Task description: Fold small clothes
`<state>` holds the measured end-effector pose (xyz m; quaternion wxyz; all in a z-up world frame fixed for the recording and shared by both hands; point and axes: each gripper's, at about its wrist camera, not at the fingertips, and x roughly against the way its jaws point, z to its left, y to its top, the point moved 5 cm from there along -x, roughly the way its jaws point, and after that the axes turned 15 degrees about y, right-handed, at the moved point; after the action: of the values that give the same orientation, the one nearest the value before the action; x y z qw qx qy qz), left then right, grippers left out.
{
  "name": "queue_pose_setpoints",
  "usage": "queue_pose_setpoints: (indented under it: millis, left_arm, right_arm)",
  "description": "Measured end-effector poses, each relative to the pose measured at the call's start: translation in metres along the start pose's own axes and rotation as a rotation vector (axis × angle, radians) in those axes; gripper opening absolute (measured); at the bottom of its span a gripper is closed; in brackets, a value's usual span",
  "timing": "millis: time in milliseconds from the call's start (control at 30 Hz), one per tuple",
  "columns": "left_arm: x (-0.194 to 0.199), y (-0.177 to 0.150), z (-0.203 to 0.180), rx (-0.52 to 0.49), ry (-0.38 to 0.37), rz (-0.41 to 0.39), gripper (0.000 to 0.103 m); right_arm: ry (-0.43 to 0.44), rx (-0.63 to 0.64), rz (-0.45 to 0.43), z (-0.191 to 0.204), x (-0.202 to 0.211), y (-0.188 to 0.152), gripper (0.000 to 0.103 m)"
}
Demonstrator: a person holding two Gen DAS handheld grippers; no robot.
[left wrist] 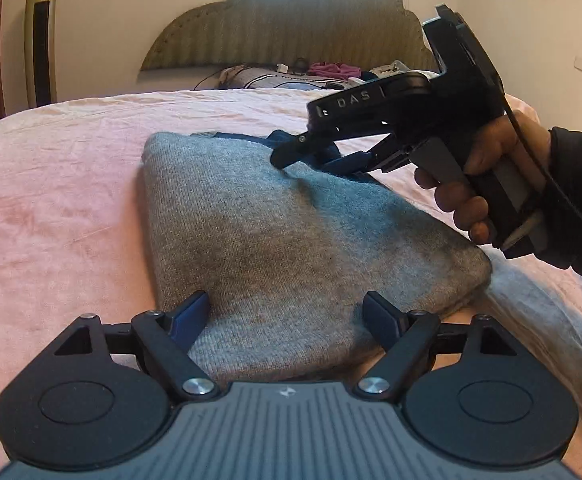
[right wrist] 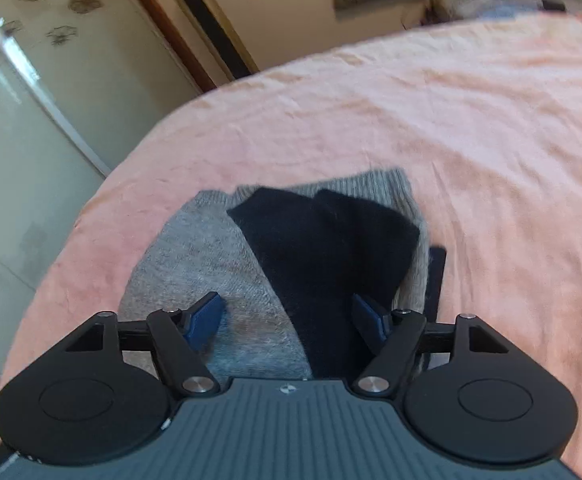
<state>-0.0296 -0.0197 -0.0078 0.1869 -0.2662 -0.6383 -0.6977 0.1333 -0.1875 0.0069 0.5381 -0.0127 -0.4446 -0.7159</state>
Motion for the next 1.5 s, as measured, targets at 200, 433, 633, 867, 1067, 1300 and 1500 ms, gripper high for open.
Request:
queue_pose_setpoints:
  millis: [200,433,633,867,1067,1300,1500]
  left_arm:
    - [-0.004,0.002,0.003,0.003,-0.019,-0.004,0.090]
    - [-0.004,0.000,-0.001,0.003,-0.031,-0.002,0.096]
    - [0.013,0.008,0.020,0.133,-0.063,-0.021,0.096]
    - [-0.008,0.022,0.043,0.220,0.040,0.063,0.096]
    - [0.007,0.005,0.063,0.284,0.043,0.092,0.096]
    - [0.016,-0.005,0.059,0.245,0.053,0.110,0.096]
    - [0.006,-0.004,0.052,0.228,0.023,0.170,0.034]
  right_arm:
    - [-0.047,-0.095,-0.025,0.005,0.027,0.002,0.050]
    - [-0.013,0.047,0.051,0.031,0.020,-0.031,0.068]
    - [-0.006,-0.007,-0.028,0.043,0.053,-0.026,0.061]
    - [0.001,-0.078,-0.081,0.038,0.083,-0.048,0.070]
    - [0.011,-0.114,-0.060,0.032,0.109,-0.083,0.071]
    - [0.008,-0.046,0.051,0.043,0.103,-0.105,0.066]
    - [-0.011,0.023,0.072,0.051,0.104,-0.103,0.019]
